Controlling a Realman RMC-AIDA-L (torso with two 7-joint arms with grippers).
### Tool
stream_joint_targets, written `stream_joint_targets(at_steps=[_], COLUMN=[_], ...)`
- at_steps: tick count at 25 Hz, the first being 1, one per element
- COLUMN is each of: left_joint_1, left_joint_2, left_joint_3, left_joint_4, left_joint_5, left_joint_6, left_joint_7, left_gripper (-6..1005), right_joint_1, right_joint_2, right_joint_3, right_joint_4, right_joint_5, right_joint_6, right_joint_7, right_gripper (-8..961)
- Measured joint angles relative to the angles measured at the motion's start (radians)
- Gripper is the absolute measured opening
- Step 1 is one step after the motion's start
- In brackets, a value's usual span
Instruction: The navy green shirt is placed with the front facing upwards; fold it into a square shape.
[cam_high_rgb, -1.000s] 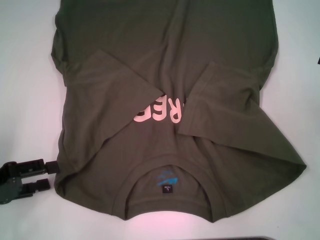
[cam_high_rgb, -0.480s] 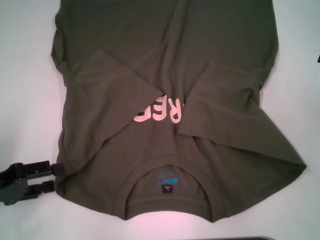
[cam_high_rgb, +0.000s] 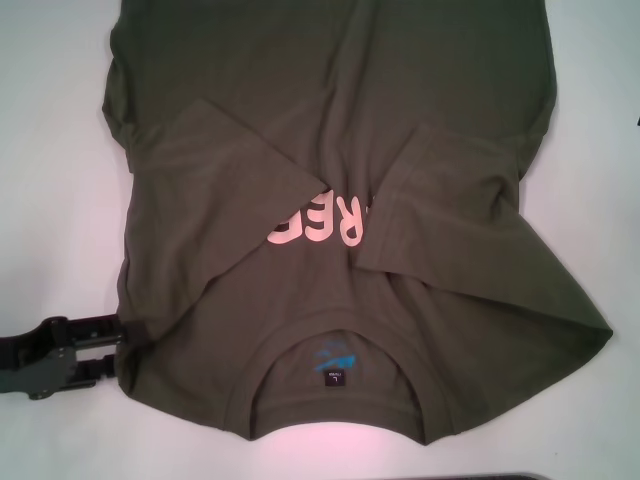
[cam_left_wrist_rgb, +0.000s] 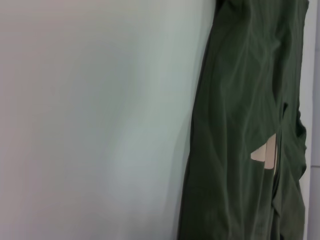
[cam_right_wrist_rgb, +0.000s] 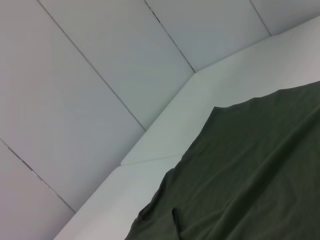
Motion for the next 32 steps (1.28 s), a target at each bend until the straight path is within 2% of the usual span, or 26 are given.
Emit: stream_joint_targets(at_steps=[9,15,26,28,32], left_joint_1=[-0.025,-0.033,-0.034,-0.036,-0.037], left_joint_2=[0.004,0.01,0.015,0.018,0.021], left_joint_3=[0.003,0.016,0.016,0.016,0.016], left_joint_4=[0.014,0.015,0.011,0.007,-0.009], left_joint_5=[-0.005,0.001,0.002,0.002,0.002], left_joint_6=[0.018,0.017,0.053,0.078,0.104], left_joint_7=[-0.037,-0.055,-0.058,-0.049,-0.045], left_gripper=[701,520,60,50,34], right_joint_1=[-0.003,-0.001,0.003,0.009,0.021], right_joint_2=[-0.004,-0.007,-0.016,-0.024,-0.053], right_joint_3=[0.007,0.008,-0.003,-0.008,-0.016], right_joint_4=[0.001,0.012,0.015,0.015,0.011], right_joint_5=[0.0,0.0,-0.012,-0.043,-0.131], right_joint_6=[-0.002,0.0,0.0,-0.001,-0.009], right_joint_7=[0.001,0.001,0.012,0.039,0.118], right_gripper=[913,913,914,914,914])
